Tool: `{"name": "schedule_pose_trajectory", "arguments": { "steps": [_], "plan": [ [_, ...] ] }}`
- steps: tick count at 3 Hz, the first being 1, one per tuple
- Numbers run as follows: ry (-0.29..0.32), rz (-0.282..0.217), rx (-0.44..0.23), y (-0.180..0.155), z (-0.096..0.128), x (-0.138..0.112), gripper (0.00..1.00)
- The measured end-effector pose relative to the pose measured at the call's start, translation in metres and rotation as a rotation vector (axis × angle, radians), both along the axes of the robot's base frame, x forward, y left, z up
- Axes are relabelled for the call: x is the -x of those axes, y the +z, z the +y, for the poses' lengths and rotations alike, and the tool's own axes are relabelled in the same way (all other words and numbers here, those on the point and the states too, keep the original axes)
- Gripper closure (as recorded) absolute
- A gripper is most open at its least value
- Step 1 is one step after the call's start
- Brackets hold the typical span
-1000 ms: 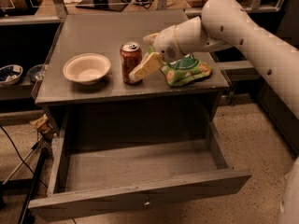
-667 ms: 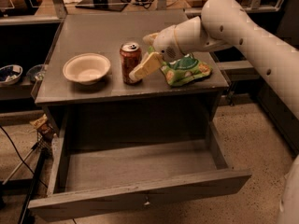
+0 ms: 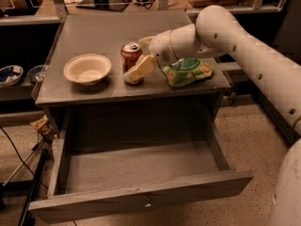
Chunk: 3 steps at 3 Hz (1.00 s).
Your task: Place coke can into top drawer
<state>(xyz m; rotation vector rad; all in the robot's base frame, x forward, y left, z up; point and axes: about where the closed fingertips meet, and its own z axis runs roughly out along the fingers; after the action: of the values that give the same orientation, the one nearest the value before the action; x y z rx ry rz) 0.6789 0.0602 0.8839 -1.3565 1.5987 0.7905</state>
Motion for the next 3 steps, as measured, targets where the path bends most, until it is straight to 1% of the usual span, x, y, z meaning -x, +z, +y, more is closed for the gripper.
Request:
{"name": "schedule_pose_trajectory", "arguments": {
  "steps": [2,3],
  "plan": [
    [-0.001,0.006,-0.014,-0.0029,-0.0024,0.0032,0.00],
    [-0.002,0.015,-0.035,-0.0076,0.0008,0.0070,0.04]
  ]
}}
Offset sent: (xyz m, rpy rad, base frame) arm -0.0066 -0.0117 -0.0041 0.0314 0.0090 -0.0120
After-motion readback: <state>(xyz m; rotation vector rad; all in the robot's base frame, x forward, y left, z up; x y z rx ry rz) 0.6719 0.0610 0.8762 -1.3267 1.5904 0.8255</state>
